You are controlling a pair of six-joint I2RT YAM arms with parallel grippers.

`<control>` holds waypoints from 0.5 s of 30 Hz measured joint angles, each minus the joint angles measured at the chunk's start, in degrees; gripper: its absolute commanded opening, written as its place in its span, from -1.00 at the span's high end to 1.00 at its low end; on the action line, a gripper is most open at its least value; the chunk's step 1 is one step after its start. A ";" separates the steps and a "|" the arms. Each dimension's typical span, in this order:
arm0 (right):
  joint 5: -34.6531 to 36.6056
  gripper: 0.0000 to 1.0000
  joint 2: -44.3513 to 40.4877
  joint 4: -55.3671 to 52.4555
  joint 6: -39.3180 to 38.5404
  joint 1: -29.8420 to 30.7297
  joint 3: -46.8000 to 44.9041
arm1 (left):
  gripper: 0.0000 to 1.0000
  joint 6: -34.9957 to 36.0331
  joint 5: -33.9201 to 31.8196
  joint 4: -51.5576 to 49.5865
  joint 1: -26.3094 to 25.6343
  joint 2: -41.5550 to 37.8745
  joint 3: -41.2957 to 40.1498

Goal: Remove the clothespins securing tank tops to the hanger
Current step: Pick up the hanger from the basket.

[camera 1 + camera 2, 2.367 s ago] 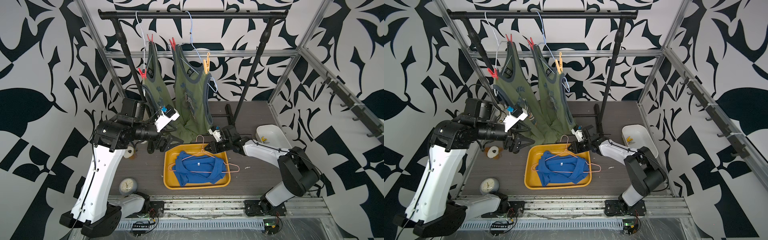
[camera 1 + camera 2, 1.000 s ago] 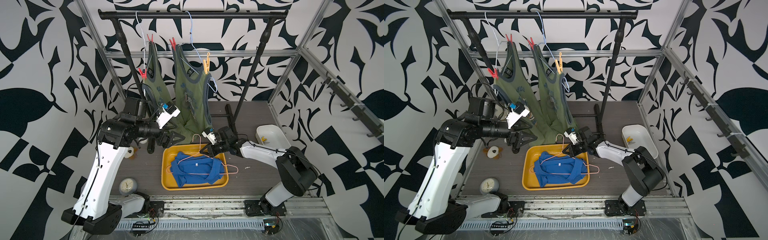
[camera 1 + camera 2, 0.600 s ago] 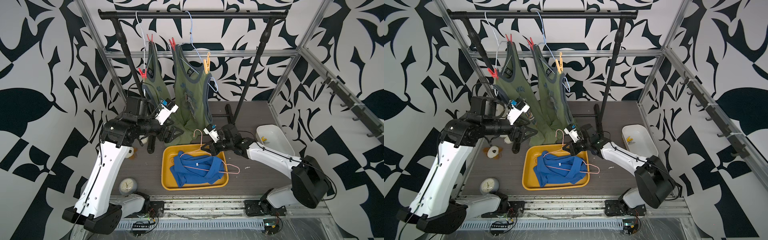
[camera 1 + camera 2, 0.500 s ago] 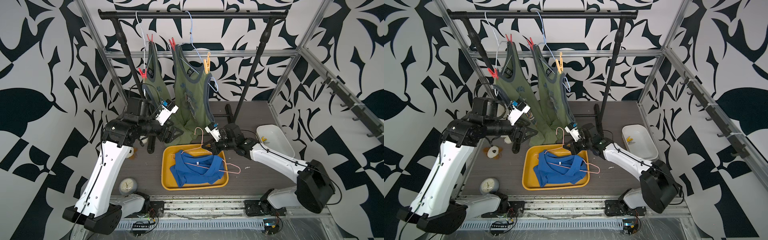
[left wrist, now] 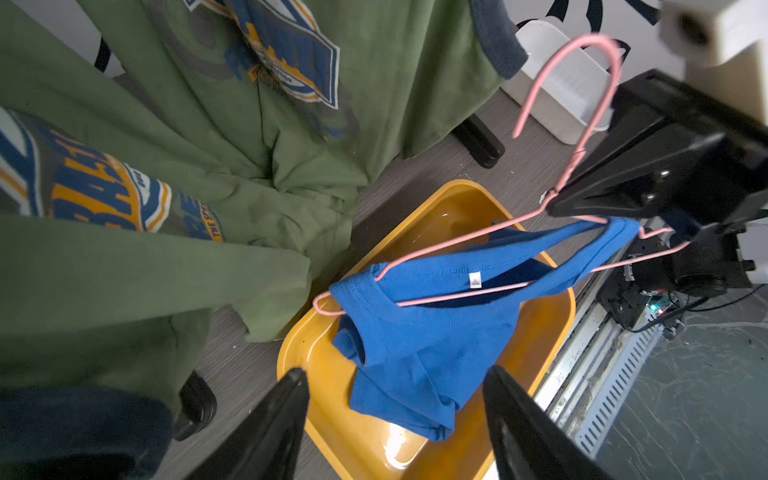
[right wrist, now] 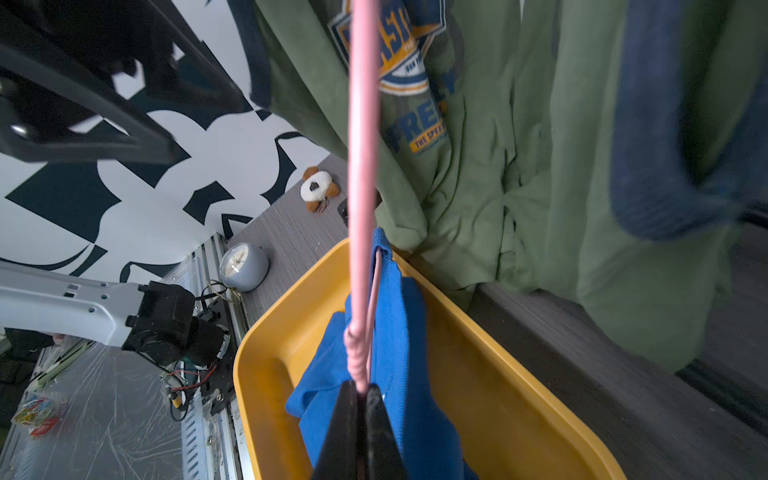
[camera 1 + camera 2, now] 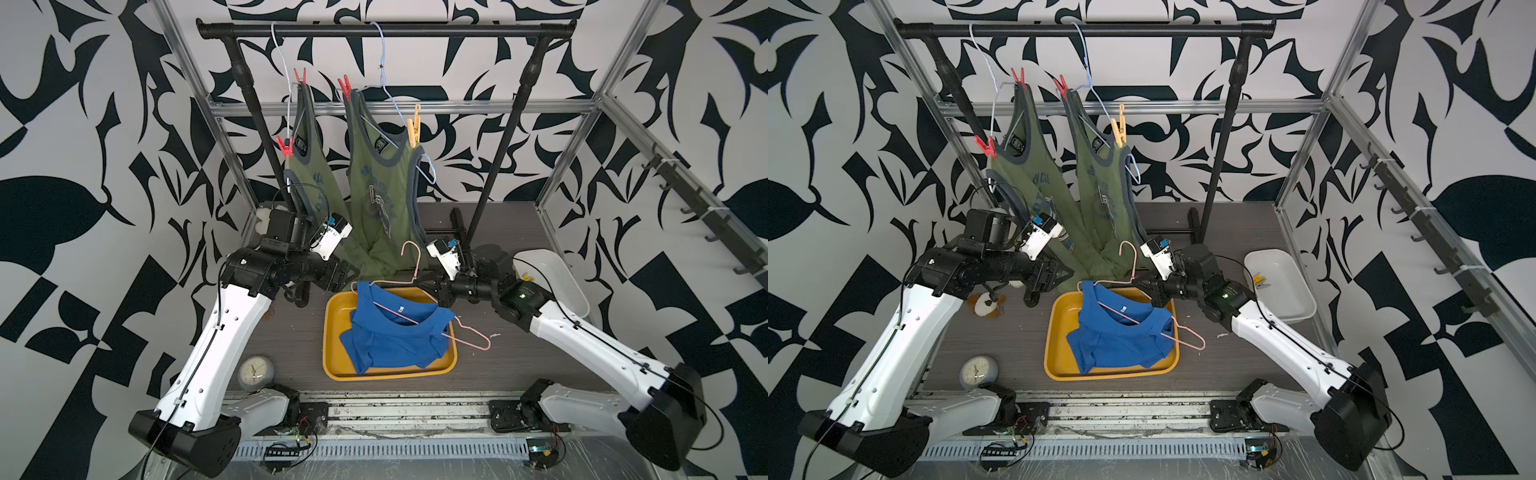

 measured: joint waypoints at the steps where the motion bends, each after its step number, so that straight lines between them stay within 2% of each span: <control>1: 0.33 1.00 -0.94 0.02 0.04 0.00 0.00 | -0.40 -0.42 -0.26 0.46 0.00 -0.13 -0.59; 10: 2.47 1.00 -4.31 0.50 0.57 1.64 1.22 | -0.58 -4.33 -2.60 4.50 0.00 -0.22 -4.33; 15: 3.13 1.00 -4.39 0.35 0.61 3.65 2.71 | -0.58 -5.64 -2.60 5.92 0.00 -0.02 -5.07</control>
